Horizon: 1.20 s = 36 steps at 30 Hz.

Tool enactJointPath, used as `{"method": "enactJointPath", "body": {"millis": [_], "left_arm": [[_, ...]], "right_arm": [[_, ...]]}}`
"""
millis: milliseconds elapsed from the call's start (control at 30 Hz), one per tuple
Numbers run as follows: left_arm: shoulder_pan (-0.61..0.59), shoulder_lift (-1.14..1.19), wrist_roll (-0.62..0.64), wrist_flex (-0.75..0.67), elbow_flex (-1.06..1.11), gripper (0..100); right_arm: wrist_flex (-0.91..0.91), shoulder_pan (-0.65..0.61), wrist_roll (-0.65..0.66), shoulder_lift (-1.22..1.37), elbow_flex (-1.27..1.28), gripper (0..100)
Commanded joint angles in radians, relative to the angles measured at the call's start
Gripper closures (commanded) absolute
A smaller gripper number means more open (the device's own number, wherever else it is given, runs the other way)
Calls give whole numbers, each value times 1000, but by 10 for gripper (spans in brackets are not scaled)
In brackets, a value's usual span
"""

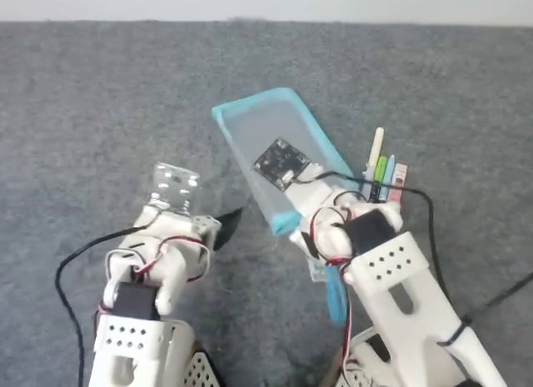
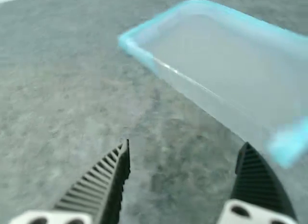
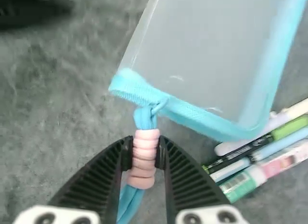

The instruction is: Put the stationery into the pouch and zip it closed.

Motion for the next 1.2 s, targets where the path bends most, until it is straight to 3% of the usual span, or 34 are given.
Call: {"method": "enactJointPath", "body": {"millis": [0,200,367,700,1167], "left_arm": [[32,-18,-12,98,-101,651],[31,-18,-12,123,-125,594],[23,-18,-12,109,-127,594],[-106,-17,-12,-83,-31,595],[-103,-15,51,-120,-18,596]], "right_arm": [[71,-42,-38,-27,-192,992],[104,-159,-101,94,-313,992],[105,-162,-103,117,-313,992],[117,-168,-103,116,-316,992],[213,-292,-51,-111,-307,992]]}}
